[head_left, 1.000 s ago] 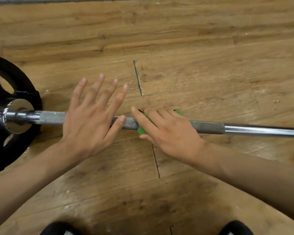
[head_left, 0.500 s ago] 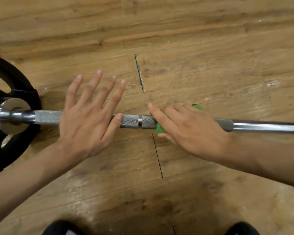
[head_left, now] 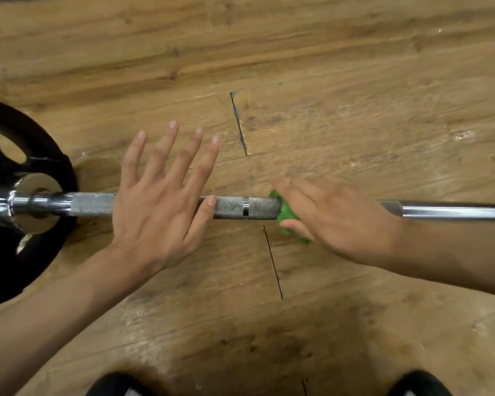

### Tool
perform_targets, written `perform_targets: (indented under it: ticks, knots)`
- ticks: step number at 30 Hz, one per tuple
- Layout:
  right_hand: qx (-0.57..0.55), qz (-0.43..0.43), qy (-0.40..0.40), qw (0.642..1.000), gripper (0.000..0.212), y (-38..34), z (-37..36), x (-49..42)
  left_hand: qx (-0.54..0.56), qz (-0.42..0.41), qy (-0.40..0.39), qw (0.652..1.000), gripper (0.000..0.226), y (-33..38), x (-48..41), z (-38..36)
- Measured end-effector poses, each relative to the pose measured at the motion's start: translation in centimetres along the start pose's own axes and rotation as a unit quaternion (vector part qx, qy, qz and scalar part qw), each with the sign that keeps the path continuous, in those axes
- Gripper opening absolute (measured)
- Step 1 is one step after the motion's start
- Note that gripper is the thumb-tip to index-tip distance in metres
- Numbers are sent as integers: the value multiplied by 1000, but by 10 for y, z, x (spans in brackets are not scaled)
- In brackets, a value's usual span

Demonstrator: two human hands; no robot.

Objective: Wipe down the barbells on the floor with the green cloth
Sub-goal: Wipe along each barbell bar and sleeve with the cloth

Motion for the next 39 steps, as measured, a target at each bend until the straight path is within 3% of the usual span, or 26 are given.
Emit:
perform_targets:
  ticks: [3,5,9,13,20,24,27,34,39]
  knots:
    - [26,-17,-40,999,61,57,6,73,0,3,4,1000,70,2,4,1]
    - [48,-30,-23,998,69,62,9,83,2,7,2,1000,69,4,6,0]
    - [41,-37,57,997,62,-5,1,7,-5,2,3,1000,67,5,6,0]
    - [37,12,51,998,60,-31,-3,-36,-4,2,-9,1000,68,3,0,-1]
    - [-25,-63,18,998,53,61,2,74,5,29,-32,999,72,3,-2,0]
    - [26,-86,28,996,66,104,17,141,9,9,-37,999,76,9,3,-1]
    - [44,-46,43,997,68,75,14,121,9,5,-35,999,79,11,12,0]
    - [31,27,66,997,65,-63,-6,-5,19,-9,-43,999,72,23,42,3]
    - [8,53,10,999,64,-66,-10,33,28,-2,-45,999,71,32,71,3]
Point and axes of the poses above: each hand's wrist, its own x-axis away from the middle knuckle, its own z-axis out of the back of the hand, y = z × x, the point moved 9 cm from there along -x, towards the middle knuckle, and after that the axes turned 1 degree about z, right-handed, at the moved point
